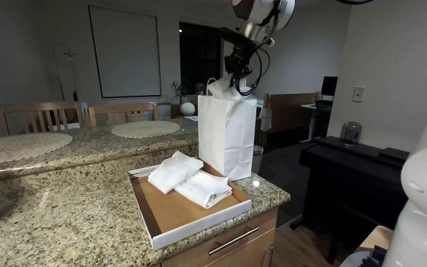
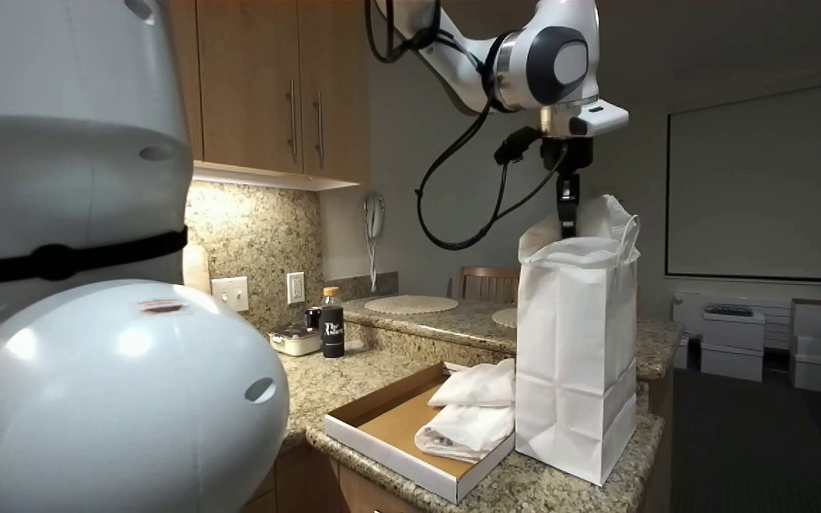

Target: Put the white towels inside the white paper bag

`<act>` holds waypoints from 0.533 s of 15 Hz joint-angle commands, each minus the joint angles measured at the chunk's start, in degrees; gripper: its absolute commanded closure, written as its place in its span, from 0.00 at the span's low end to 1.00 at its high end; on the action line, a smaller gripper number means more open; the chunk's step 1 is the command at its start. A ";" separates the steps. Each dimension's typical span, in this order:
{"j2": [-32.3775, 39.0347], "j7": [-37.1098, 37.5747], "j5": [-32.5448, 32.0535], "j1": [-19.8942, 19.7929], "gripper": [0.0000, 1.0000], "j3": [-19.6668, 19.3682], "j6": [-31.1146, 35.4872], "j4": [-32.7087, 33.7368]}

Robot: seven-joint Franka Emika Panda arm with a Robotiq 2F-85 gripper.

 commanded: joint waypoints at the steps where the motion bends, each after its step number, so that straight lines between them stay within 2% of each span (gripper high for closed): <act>1: -0.06 -0.23 0.78 -0.28 0.57 0.70 -0.04 0.73; 8: -2.45 0.12 0.62 -0.49 0.13 0.92 1.19 1.57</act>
